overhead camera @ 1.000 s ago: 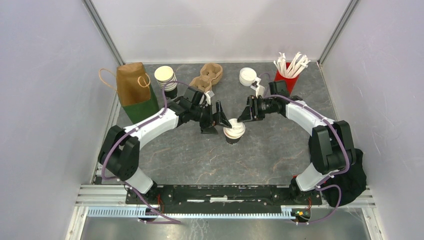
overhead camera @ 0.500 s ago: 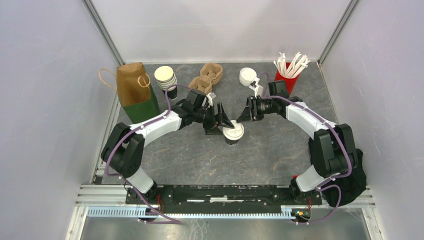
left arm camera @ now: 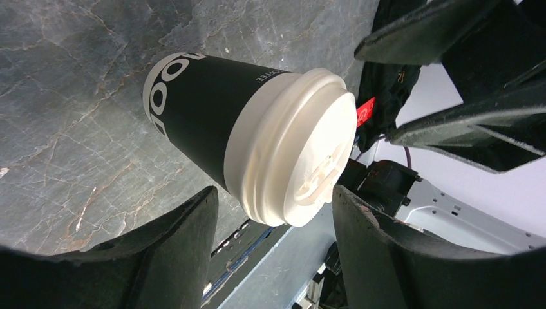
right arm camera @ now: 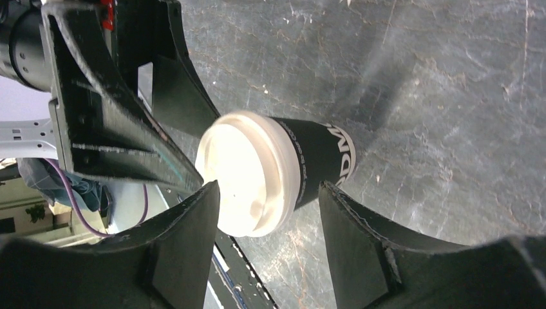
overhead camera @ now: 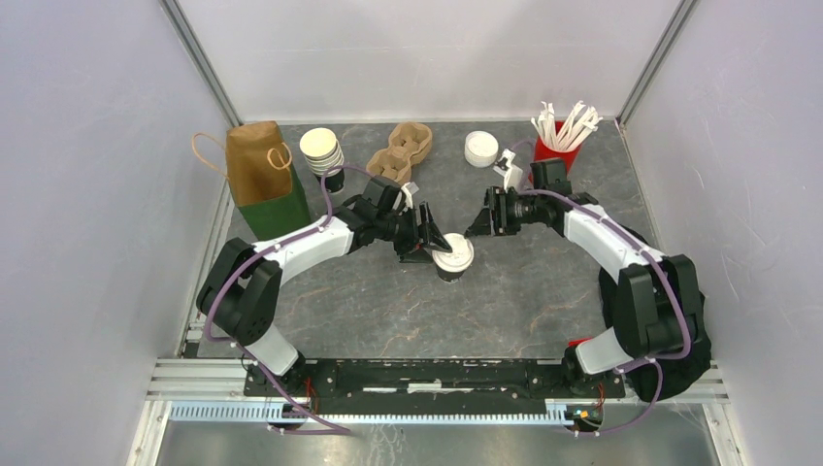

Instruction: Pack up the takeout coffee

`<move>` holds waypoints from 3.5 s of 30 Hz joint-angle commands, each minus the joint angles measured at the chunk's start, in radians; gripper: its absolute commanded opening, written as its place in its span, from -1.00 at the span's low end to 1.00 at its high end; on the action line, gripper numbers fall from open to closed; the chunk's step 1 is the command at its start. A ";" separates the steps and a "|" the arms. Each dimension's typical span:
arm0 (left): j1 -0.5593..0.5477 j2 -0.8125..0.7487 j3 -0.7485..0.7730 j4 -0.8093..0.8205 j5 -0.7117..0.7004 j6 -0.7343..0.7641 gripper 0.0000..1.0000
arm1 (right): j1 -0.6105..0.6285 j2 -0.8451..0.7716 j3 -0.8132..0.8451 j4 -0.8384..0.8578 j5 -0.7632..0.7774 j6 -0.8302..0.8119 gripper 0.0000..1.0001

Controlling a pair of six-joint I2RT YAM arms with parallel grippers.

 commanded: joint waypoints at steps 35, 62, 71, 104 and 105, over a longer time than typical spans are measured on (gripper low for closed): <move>-0.005 -0.014 0.091 -0.073 -0.113 0.084 0.47 | 0.034 -0.119 -0.057 -0.042 0.138 0.025 0.38; -0.005 0.105 0.236 -0.135 -0.047 0.183 0.58 | 0.106 -0.152 -0.091 -0.020 0.085 0.195 0.14; -0.005 0.101 0.223 -0.136 -0.040 0.193 0.51 | 0.106 -0.138 -0.065 -0.005 0.106 0.211 0.12; -0.008 0.075 0.211 -0.182 -0.031 0.249 0.11 | 0.056 0.012 0.076 -0.111 0.180 0.099 0.41; -0.008 0.075 0.211 -0.181 -0.031 0.250 0.11 | 0.055 0.012 0.074 -0.115 0.177 0.096 0.39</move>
